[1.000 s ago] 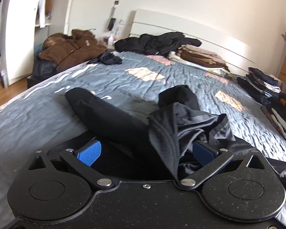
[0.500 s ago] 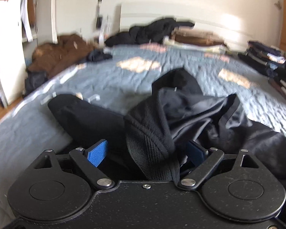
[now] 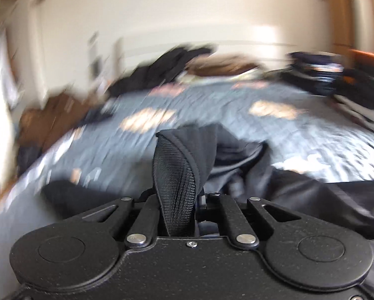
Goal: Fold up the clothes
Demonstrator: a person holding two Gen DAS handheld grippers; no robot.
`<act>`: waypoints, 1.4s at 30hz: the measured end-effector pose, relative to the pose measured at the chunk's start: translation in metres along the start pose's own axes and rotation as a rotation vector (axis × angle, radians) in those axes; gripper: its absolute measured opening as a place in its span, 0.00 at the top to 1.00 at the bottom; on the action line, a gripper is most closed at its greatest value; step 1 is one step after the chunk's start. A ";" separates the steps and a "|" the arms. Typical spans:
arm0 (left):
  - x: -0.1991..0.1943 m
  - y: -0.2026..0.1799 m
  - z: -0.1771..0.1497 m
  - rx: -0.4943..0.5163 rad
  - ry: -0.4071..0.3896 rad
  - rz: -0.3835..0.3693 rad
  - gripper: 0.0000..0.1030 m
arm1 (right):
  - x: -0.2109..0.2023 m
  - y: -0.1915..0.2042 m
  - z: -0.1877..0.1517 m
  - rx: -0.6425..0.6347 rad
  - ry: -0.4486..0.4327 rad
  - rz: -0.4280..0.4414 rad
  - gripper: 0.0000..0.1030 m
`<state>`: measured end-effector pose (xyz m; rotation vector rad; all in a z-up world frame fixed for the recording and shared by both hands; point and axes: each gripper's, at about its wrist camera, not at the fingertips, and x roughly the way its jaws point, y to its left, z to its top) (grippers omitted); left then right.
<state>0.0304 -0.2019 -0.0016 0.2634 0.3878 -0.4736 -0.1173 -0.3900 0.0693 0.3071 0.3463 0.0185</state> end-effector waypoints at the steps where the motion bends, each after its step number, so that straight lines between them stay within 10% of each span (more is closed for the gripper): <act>1: -0.010 -0.014 0.004 0.056 -0.036 -0.042 0.94 | -0.004 -0.003 0.002 0.007 -0.011 -0.004 0.03; 8: -0.069 -0.122 -0.024 0.483 -0.171 -0.349 0.94 | -0.029 -0.029 0.018 0.049 -0.070 -0.035 0.03; 19: -0.088 -0.177 -0.104 0.804 -0.097 -0.520 0.93 | -0.030 -0.036 0.011 -0.036 0.006 -0.028 0.03; 24: -0.103 -0.157 -0.094 0.785 -0.117 -0.441 0.85 | -0.029 -0.028 0.003 -0.093 0.051 -0.007 0.03; 29: -0.132 -0.122 -0.081 0.701 -0.135 -0.390 0.49 | -0.033 -0.023 -0.004 -0.150 0.078 0.027 0.03; 42: -0.174 0.020 0.006 0.386 -0.118 -0.128 0.37 | -0.023 -0.010 -0.025 -0.183 0.163 0.069 0.03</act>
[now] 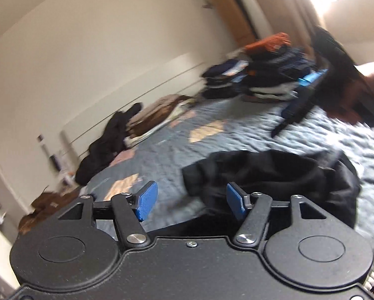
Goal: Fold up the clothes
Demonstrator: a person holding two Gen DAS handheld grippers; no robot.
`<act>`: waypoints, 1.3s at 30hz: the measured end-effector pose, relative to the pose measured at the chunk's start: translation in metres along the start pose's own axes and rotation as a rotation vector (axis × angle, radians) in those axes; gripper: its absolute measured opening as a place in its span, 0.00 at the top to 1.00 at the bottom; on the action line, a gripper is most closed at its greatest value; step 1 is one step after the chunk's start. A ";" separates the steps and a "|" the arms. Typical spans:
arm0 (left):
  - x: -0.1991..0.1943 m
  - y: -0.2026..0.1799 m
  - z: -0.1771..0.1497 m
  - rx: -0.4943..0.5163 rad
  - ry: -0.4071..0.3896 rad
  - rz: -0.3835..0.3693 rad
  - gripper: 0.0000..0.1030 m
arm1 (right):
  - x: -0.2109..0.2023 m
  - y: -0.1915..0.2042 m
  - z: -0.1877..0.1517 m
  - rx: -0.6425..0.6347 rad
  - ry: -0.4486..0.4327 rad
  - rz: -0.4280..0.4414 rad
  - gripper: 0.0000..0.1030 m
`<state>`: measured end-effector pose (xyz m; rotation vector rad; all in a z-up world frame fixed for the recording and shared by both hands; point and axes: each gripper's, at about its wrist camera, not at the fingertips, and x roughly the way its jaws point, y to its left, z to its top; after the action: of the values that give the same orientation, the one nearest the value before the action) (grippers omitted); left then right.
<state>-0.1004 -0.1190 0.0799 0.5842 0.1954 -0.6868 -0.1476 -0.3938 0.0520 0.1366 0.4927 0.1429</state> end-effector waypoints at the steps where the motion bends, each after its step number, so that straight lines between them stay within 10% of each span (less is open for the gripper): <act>1: -0.002 0.014 0.002 -0.013 0.020 -0.004 0.35 | 0.001 0.003 -0.001 -0.009 0.004 0.007 0.03; 11: -0.011 0.000 -0.038 -0.127 0.164 -0.182 0.32 | -0.016 0.067 -0.011 -0.315 0.047 0.177 0.03; 18: -0.011 -0.010 -0.063 -0.159 0.175 -0.243 0.28 | -0.028 0.131 -0.048 -0.739 0.149 0.122 0.03; 24: 0.001 -0.046 -0.070 -0.029 0.180 -0.191 0.28 | -0.040 0.157 -0.066 -0.936 0.170 0.092 0.05; 27: 0.013 -0.065 -0.077 0.060 0.208 -0.236 0.30 | -0.041 0.156 -0.066 -0.956 0.151 0.078 0.09; 31: 0.027 -0.078 -0.089 0.147 0.263 -0.291 0.33 | -0.029 0.146 -0.065 -0.984 0.203 0.055 0.39; 39: 0.049 -0.108 -0.097 0.321 0.308 -0.407 0.32 | -0.011 0.143 -0.080 -1.042 0.300 0.096 0.40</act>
<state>-0.1313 -0.1569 -0.0652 0.9730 0.5060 -1.0306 -0.2105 -0.2480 0.0105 -0.8928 0.6549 0.4999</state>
